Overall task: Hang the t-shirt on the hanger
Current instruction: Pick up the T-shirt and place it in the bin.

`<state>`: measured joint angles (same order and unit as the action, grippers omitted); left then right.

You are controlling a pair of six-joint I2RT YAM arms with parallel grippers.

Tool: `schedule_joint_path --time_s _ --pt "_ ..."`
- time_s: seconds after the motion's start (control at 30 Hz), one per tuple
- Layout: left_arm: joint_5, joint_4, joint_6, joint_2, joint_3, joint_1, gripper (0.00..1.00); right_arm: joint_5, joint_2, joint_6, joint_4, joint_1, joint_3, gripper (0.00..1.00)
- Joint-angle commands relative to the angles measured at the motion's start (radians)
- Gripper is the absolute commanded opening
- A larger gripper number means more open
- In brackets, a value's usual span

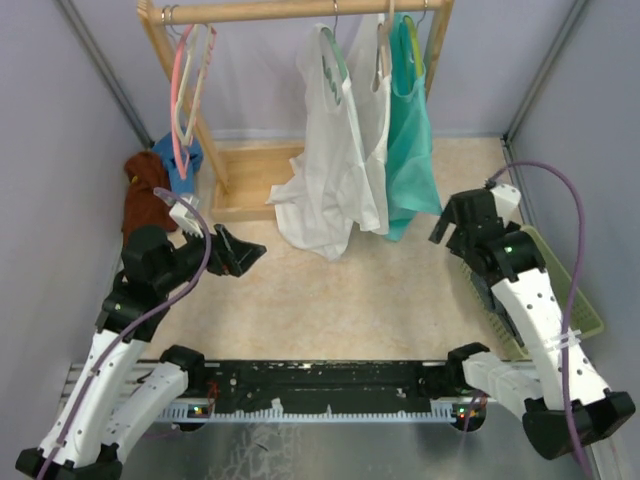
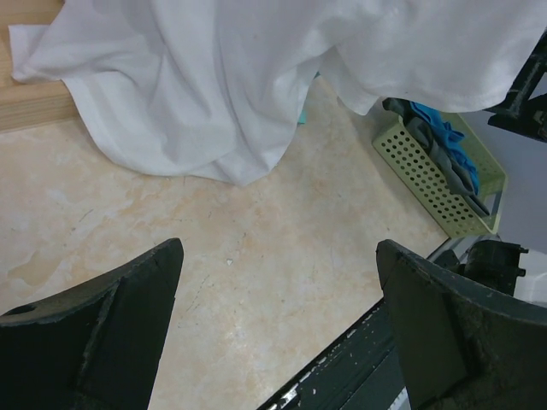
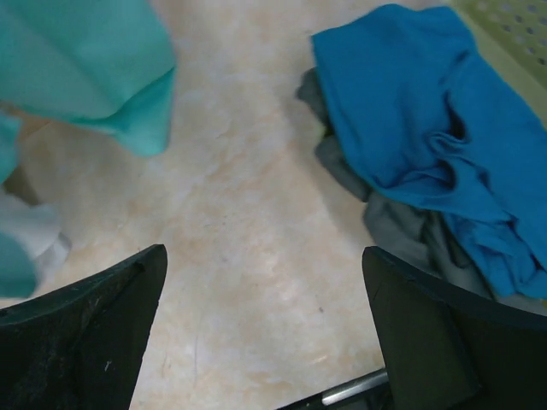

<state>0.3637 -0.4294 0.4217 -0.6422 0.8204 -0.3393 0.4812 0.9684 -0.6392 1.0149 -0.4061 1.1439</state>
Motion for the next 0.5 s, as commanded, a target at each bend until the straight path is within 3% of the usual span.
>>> schedule_joint_path --time_s 0.0,0.17,0.47 --pt "0.076 0.064 -0.007 -0.004 -0.011 0.005 1.0 0.004 -0.06 -0.007 0.04 0.189 -0.014 0.95" --pt "0.107 0.058 -0.017 -0.005 -0.02 0.005 1.0 0.0 -0.066 -0.043 0.054 0.328 -0.079 0.9" --pt "0.123 0.066 -0.015 0.021 -0.022 0.005 1.0 -0.195 -0.055 -0.024 -0.067 0.622 -0.174 0.84"
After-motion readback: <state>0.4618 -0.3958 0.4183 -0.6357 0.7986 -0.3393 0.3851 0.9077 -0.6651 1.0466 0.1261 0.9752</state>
